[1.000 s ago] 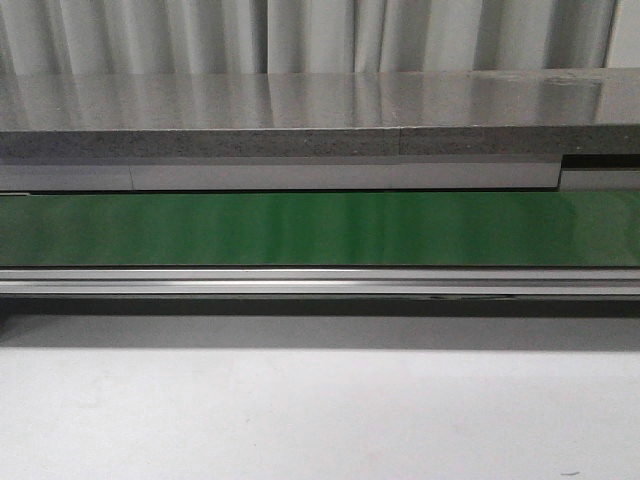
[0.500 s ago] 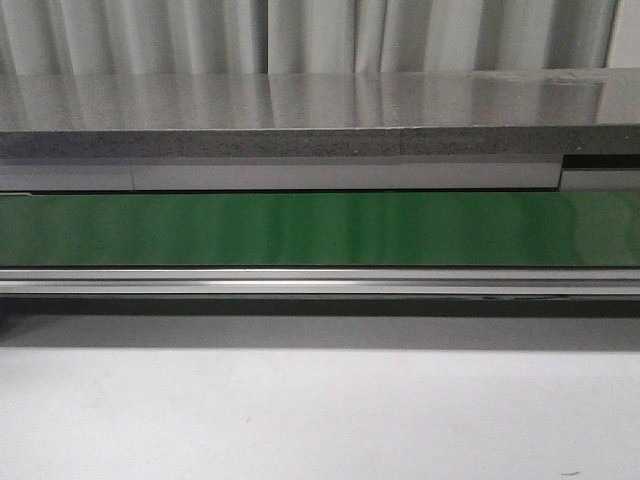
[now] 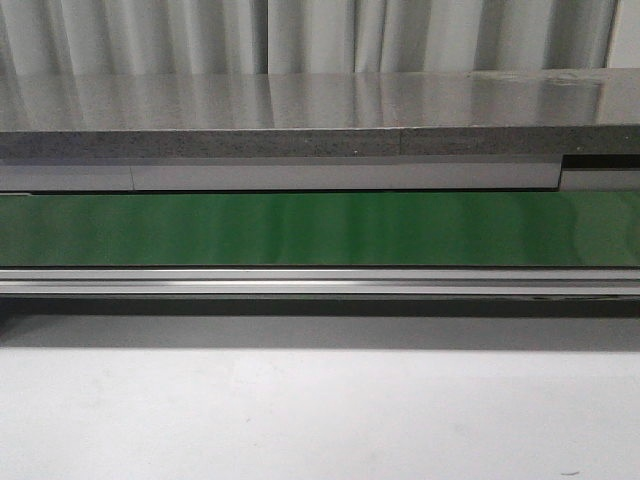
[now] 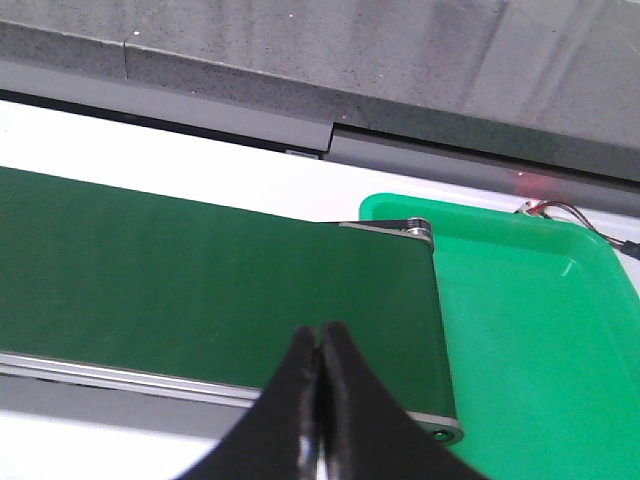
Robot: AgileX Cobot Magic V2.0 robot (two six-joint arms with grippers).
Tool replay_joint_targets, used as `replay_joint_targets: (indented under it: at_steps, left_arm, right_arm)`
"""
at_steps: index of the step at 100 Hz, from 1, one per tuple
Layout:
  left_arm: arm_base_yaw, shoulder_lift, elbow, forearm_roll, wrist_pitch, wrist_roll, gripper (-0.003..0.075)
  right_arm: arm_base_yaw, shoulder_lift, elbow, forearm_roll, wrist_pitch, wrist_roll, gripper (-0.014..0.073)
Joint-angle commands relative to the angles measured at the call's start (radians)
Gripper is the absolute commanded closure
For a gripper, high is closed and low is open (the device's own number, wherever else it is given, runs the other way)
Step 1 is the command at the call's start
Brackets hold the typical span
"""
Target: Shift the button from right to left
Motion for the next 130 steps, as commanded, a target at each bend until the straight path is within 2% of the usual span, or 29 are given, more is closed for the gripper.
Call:
replay_joint_targets:
  at_steps: [1, 29, 49, 61, 85, 130]
  left_arm:
    - [-0.010, -0.116, 0.038, -0.019, -0.106, -0.006, 0.0204]
    - [-0.007, -0.375, 0.166, -0.042, -0.106, -0.006, 0.0204]
    - [-0.007, -0.413, 0.193, -0.035, -0.089, -0.006, 0.0213]
    - [-0.007, -0.413, 0.193, -0.035, -0.086, -0.006, 0.0321]
    - [-0.007, -0.413, 0.193, -0.035, -0.086, -0.006, 0.0717]
    - [-0.007, -0.413, 0.193, -0.033, -0.086, -0.006, 0.0715]
  right_arm:
    - [0.002, 0.002, -0.028, 0.001, -0.079, -0.009, 0.0661]
    - [0.002, 0.002, -0.028, 0.001, -0.079, -0.009, 0.0661]
    - [0.002, 0.002, -0.028, 0.001, -0.079, -0.009, 0.0661]
    - [0.002, 0.002, -0.028, 0.001, -0.079, -0.009, 0.0661]
    - [0.002, 0.002, -0.028, 0.001, -0.079, -0.009, 0.0661]
    - [0.002, 0.002, -0.028, 0.001, -0.079, -0.009, 0.0661]
